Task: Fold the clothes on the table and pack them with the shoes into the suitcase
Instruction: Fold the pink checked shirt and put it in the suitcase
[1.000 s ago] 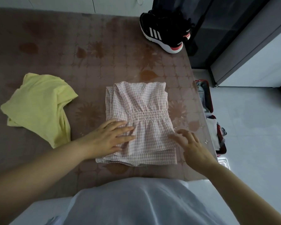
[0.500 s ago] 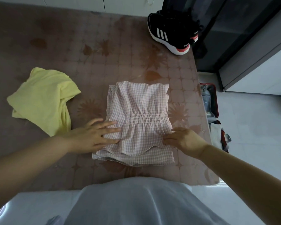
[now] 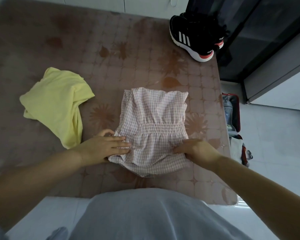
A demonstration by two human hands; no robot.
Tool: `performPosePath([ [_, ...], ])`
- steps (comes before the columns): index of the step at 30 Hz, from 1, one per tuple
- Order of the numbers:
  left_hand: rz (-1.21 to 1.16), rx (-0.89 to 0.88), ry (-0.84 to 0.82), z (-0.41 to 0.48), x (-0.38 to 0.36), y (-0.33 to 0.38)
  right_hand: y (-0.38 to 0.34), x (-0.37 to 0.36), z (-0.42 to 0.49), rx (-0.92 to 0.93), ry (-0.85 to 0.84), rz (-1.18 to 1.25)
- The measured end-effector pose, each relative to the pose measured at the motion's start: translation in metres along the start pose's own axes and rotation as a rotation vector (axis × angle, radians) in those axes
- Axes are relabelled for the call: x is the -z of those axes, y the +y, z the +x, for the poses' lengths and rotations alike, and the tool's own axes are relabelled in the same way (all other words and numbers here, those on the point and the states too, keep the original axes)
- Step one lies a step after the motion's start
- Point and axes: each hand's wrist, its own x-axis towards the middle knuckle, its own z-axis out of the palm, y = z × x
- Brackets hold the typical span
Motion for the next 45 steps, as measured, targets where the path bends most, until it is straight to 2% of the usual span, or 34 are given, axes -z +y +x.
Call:
performPosePath([
  [3,-0.067,0.048,0.024,0.007,0.010,0.003,0.004,0.016,0.003,-0.336,-0.123,0.165],
  [4,-0.160,0.115,0.013,0.010,0.017,0.006,0.004,0.022,0.004,-0.373,-0.170,0.224],
  [7,-0.618,0.488,-0.031,0.016,0.043,0.009,-0.001,0.051,0.007,-0.406,-0.240,0.431],
  [9,-0.817,0.558,-0.017,0.021,0.066,0.001,-0.003,0.073,0.008,-0.455,-0.275,0.581],
  [11,-0.926,0.637,0.000,0.031,0.086,-0.009,0.002,0.083,0.014,-0.561,-0.157,0.833],
  [14,-1.026,0.864,0.264,0.062,0.095,-0.022,0.014,0.069,0.036,-0.890,0.294,1.207],
  [16,-0.937,1.023,0.396,0.087,0.092,-0.025,0.014,0.059,0.047,-1.063,0.508,1.382],
  [17,-0.853,1.091,0.389,0.099,0.088,-0.026,0.012,0.055,0.047,-1.083,0.529,1.412],
  [19,-0.667,1.166,0.366,0.114,0.078,-0.027,0.003,0.047,0.043,-1.008,0.493,1.319],
  [22,-0.581,1.219,0.442,0.126,0.065,-0.025,-0.011,0.035,0.040,-0.913,0.416,1.128],
  [26,-0.475,1.233,0.341,0.125,0.046,-0.029,-0.005,0.030,0.056,-1.074,0.575,0.994],
  [29,-0.407,1.264,0.289,0.118,0.040,-0.029,0.004,0.025,0.068,-1.186,0.490,0.886],
  [32,-0.464,1.310,0.327,0.115,0.042,-0.029,0.010,0.020,0.074,-1.220,0.394,0.700],
  [35,-0.730,1.435,0.465,0.110,0.052,-0.028,0.010,0.020,0.074,-1.225,0.382,0.583],
  [38,-0.996,1.503,0.366,0.110,0.059,-0.017,0.005,0.021,0.076,-1.275,0.458,0.673],
  [41,-0.922,1.457,0.221,0.113,0.053,-0.011,-0.004,0.023,0.080,-1.321,0.380,0.786],
  [45,-0.790,1.392,0.083,0.119,0.050,-0.010,-0.013,0.026,0.068,-1.254,0.225,0.721],
])
